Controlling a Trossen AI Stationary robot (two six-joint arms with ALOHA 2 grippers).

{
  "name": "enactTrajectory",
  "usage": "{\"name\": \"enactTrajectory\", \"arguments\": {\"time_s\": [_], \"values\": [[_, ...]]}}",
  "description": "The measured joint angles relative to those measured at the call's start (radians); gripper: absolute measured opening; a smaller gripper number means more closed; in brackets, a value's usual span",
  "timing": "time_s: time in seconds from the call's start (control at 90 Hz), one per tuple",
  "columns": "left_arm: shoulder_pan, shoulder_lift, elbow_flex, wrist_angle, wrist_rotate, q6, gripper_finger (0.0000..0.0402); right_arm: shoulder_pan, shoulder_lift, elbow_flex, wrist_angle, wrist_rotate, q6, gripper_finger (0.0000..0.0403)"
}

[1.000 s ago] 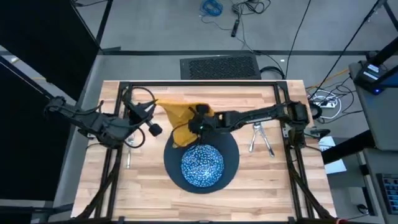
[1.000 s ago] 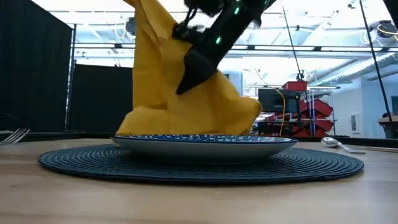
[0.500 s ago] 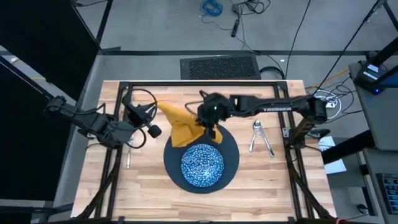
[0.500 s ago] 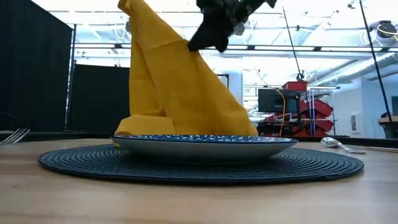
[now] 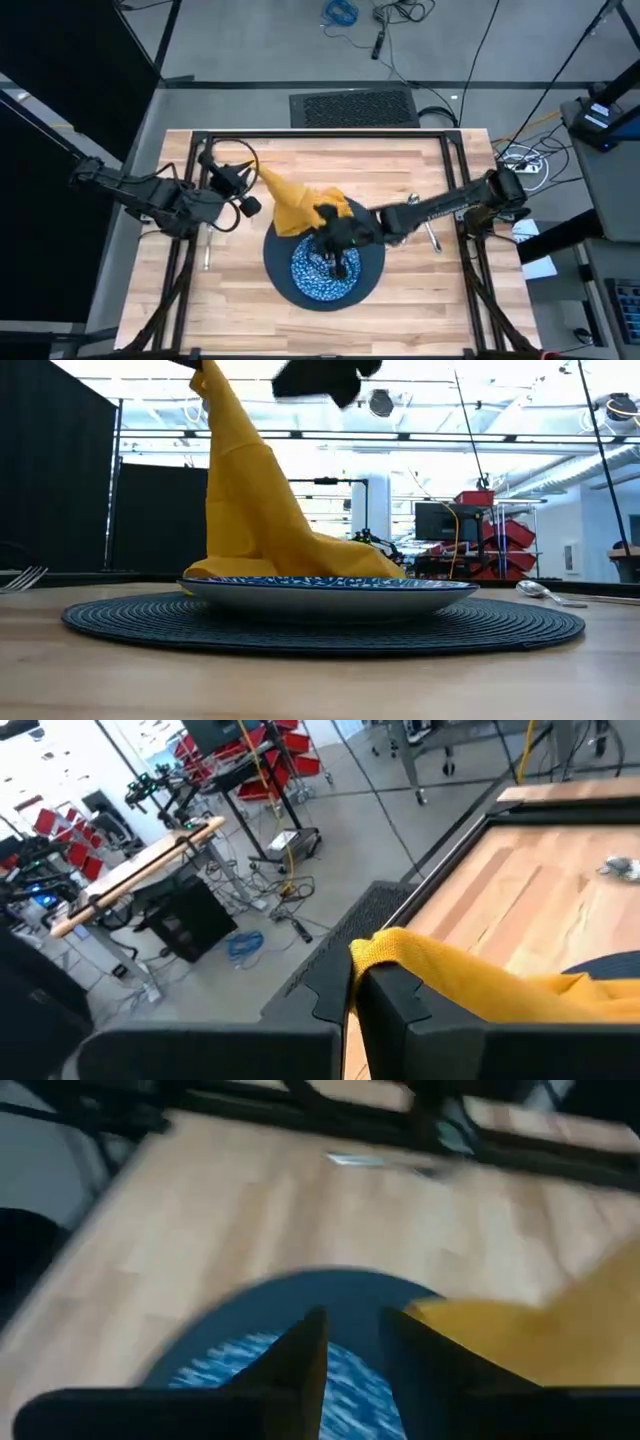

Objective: Set table place
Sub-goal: Fold the yellow table napkin

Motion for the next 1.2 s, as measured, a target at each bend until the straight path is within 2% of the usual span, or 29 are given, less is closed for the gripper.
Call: {"name": "enactTrajectory", "arguments": {"time_s": [0.189, 0.4, 0.789, 1.2], "values": [[0.025, 0.0, 0.0, 0.001, 0.046, 0.0, 0.0, -0.005, 0.185, -0.002, 0.158, 0.003, -0.001, 0.0067], [0.024, 0.0, 0.0, -0.01, 0.065, -0.002, 0.0, -0.11, 0.33, -0.002, 0.242, 0.018, 0.009, 0.0059], [0.024, 0.0, -0.001, -0.219, 0.079, -0.199, 0.0, -0.299, 0.301, -0.001, 0.133, 0.173, -0.006, 0.0027], [0.024, 0.0, -0.039, -0.235, 0.079, -0.212, 0.0, -0.442, 0.277, -0.002, 0.139, 0.18, -0.053, 0.0011]]}}
